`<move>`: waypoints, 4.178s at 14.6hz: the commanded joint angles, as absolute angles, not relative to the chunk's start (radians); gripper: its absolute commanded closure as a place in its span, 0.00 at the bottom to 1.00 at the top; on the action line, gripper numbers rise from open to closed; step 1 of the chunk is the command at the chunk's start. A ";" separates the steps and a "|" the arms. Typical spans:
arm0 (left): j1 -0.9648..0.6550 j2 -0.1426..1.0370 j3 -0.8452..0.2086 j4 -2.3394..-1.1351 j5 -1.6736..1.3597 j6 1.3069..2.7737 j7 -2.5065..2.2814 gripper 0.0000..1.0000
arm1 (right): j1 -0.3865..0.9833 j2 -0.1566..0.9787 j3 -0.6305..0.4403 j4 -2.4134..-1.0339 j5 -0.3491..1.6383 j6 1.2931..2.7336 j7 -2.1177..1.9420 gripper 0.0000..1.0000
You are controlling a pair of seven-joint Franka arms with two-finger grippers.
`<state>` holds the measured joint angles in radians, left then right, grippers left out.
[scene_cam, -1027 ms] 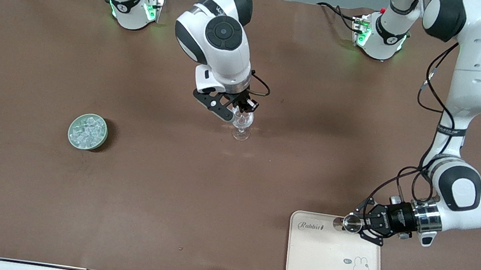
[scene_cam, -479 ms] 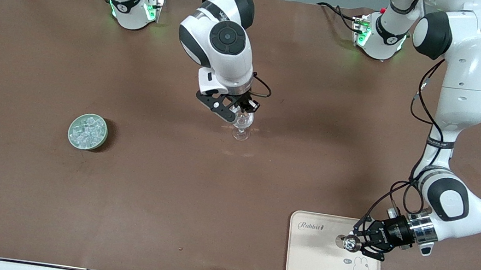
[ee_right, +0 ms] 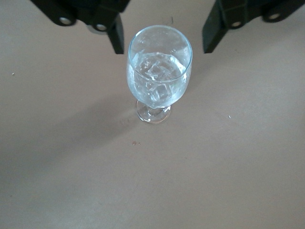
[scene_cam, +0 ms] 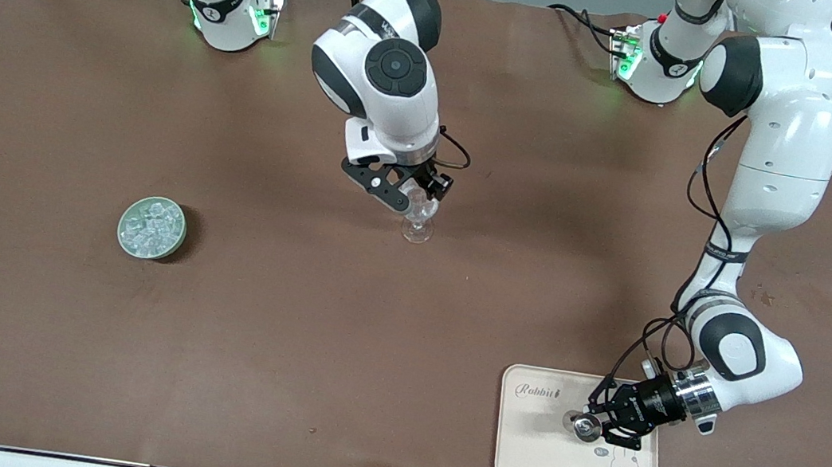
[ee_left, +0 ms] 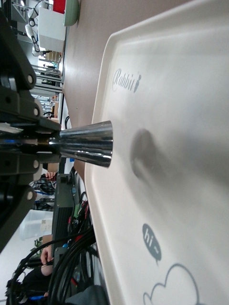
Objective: Pour wine and add ice with both arms
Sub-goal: 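Drop the ice into the glass while the left gripper carries the jigger away, then lower the jigger onto the tray while the right gripper withdraws, then open the left gripper and lift it away from the jigger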
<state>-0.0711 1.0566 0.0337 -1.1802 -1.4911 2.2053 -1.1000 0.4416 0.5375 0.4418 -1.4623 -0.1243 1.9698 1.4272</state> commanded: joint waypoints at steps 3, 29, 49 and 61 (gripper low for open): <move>-0.071 1.072 0.038 -1.157 -1.551 2.223 -1.035 0.99 | 0.394 0.434 0.440 -1.463 -0.191 1.899 1.436 0.00; -0.023 1.003 0.035 -1.304 -1.580 2.181 -0.919 0.00 | 0.002 -0.005 -0.130 -1.476 -0.019 1.517 0.097 0.00; -0.014 0.582 0.063 -1.376 -0.375 2.068 -0.722 0.00 | -0.014 -0.032 -0.084 -1.563 -0.012 1.626 0.101 0.00; -0.017 0.096 -0.037 -1.530 -0.083 1.733 -0.106 0.00 | -0.012 -0.032 -0.081 -1.563 -0.012 1.618 0.104 0.00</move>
